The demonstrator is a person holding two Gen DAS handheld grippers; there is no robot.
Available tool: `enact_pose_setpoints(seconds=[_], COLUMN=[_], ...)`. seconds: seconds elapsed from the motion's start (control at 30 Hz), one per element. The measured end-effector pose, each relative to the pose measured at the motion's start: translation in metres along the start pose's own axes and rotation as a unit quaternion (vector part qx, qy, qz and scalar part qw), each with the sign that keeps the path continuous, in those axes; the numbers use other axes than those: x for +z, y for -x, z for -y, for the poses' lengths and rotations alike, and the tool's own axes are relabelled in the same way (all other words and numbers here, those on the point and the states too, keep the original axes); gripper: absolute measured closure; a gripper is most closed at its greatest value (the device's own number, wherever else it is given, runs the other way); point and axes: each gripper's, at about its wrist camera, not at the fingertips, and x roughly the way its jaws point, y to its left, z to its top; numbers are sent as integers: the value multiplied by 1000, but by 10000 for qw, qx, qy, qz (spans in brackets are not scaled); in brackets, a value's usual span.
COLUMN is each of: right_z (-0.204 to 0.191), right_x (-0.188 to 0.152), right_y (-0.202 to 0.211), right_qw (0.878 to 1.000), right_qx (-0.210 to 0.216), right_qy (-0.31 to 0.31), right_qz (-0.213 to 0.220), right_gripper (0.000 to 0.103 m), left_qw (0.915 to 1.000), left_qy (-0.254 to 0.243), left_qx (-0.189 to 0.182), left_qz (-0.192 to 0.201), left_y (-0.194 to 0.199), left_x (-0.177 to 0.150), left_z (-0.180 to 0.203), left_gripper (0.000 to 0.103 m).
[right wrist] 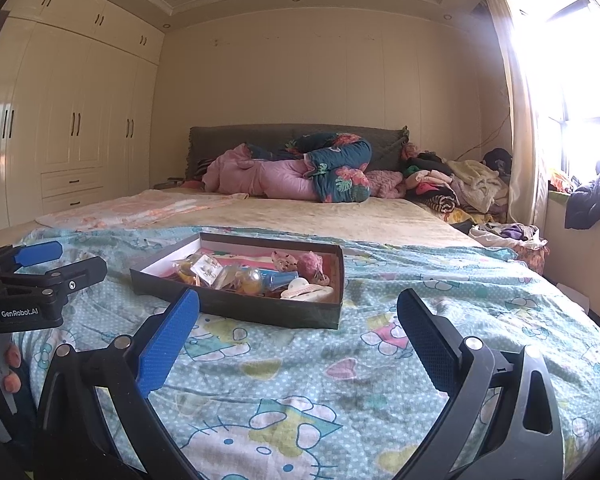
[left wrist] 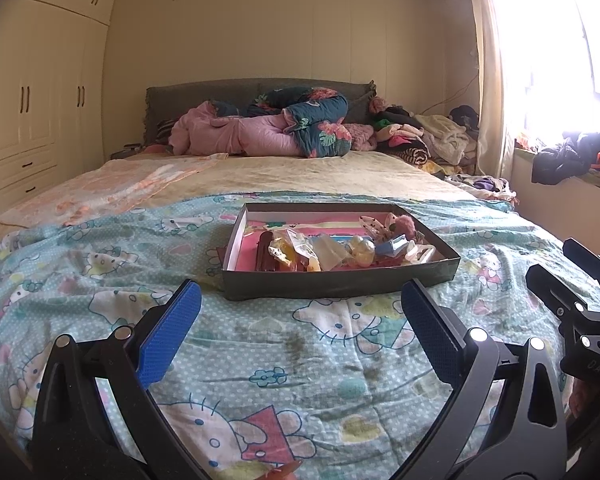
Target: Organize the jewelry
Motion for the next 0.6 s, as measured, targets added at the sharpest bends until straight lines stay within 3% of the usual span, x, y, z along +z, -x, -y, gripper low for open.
enact_pose_setpoints(seconds=[0.6], right_z=[-1], right_x=[-2], right_y=[1], right_qw=[10000], right_qx=[9], right_qy=[-20], right_qz=[-47], right_gripper=[6], left_qw=[10000], left_qy=[-9], left_qx=[10], left_qz=[8], left_y=[0], left_x=[-1], left_z=[0], left_gripper=[11])
